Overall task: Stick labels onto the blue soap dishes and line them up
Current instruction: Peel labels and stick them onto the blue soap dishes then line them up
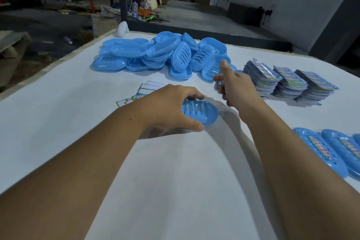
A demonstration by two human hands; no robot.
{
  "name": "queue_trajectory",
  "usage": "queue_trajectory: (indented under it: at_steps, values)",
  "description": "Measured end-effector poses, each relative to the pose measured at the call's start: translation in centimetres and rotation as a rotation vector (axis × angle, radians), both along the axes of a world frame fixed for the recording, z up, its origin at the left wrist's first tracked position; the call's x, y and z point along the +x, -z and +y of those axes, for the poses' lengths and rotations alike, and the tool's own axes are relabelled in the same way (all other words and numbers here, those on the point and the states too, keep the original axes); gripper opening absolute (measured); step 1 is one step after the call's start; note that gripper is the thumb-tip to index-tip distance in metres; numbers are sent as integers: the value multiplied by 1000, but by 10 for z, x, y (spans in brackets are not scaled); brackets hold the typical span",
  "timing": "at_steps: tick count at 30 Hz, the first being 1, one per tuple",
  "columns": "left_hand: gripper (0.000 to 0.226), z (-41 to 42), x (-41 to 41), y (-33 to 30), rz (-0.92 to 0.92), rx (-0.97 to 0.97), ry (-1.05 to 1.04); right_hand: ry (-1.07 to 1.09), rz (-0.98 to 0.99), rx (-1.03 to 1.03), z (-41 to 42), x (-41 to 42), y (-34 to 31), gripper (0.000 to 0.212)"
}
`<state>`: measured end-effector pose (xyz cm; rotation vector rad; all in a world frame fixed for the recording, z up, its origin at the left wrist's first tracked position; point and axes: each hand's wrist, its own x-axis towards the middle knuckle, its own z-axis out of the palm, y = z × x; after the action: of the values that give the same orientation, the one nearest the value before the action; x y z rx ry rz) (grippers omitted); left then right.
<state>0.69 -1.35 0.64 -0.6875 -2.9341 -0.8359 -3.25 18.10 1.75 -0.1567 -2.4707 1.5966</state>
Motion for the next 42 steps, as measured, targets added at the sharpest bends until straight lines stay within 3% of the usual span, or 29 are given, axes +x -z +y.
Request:
queue_trajectory:
  at_steps: [6, 10, 13, 15, 18, 24, 30, 38, 42]
  values:
    - [70, -1, -2, -1, -97, 38, -2, -3, 33, 45, -4, 4, -4, 65]
    - [51, -9, -6, -1, 24, 148, -297, -4, 67, 24, -4, 4, -2, 62]
    - [45, -22, -12, -9, 152, -47, -581, -17, 98, 64, -3, 2, -1, 74]
    - [51, -30, -14, -11, 135, -226, -650, -40, 111, 123, -4, 2, 1, 84]
    - [60, -36, -11, -11, 57, -328, -667, -112, 99, 187, -7, 6, 1, 85]
    - [55, -40, -11, -16, 1, -275, -686, -151, 103, 256, -13, 12, 3, 83]
    - [47, -38, -15, -15, 118, -300, -731, -143, 117, 288, -15, 12, 5, 68]
    - [28, -38, -18, -13, 272, -372, -744, -123, 120, 317, -18, 13, 5, 65]
    - [32, -38, -19, -11, 351, -210, -719, -124, 123, 312, -19, 14, 5, 55]
